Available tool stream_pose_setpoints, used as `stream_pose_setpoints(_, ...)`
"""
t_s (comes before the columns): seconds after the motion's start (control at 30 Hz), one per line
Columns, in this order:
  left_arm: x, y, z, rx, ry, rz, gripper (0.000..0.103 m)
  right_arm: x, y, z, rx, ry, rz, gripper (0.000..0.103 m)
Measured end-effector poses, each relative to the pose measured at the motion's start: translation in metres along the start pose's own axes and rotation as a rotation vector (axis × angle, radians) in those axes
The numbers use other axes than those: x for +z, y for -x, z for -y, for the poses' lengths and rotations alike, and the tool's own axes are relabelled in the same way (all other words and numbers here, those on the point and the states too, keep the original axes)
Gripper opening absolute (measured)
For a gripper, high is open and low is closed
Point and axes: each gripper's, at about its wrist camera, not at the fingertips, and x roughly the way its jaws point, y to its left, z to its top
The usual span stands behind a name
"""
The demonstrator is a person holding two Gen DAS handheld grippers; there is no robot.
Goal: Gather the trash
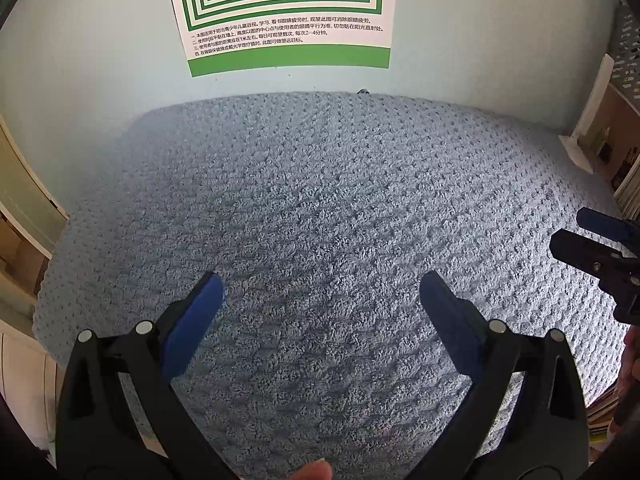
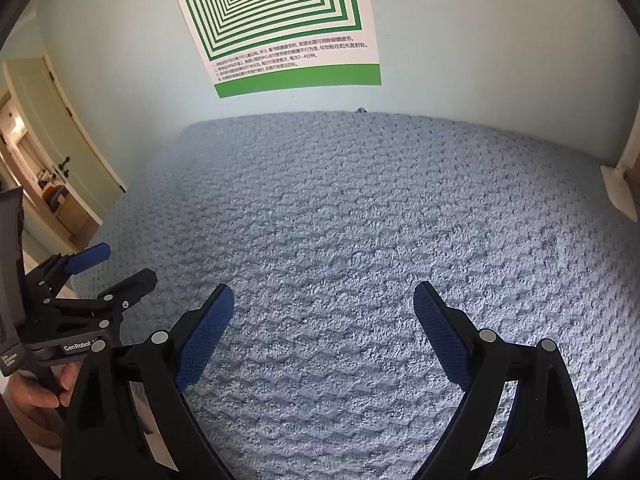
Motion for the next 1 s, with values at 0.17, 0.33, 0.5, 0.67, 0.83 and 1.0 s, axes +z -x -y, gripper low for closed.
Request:
stream_pose_setpoints(0.17,0.002,-0.002,0.002,-0.003,-0.007,-0.003,0.096,0.001,0.0,-0.001,-0.004,0.004,0.006,0.091)
stream_pose_setpoints(0.33,0.003,-0.003,0.002,-0.01,-0.001,-0.002,0.096,0.003,0.001,0.004,-0.01,0.001,0.007,0.091)
stream_pose_setpoints(0.5,0.003,-0.005,0.001,-0.003,0.006,-0.006,0.096,0.002,0.001,0.006,-0.014,-0.004,0.007,0.091)
stream_pose_setpoints(0.67,0.002,-0.006,0.001,-0.001,0.006,-0.009,0.096,0.001,-0.001,0.007,-0.011,-0.007,0.001,0.091)
stream_pose_setpoints(0.83,0.002,-0.006,0.003,0.0,0.001,-0.008,0.096,0.0,-0.002,0.008,-0.008,-0.012,-0.001,0.091)
stream_pose_setpoints(1.0,0.001,-0.006,0.004,0.001,-0.002,-0.008,0.096,-0.001,-0.003,0.01,-0.008,-0.016,-0.004,0.091)
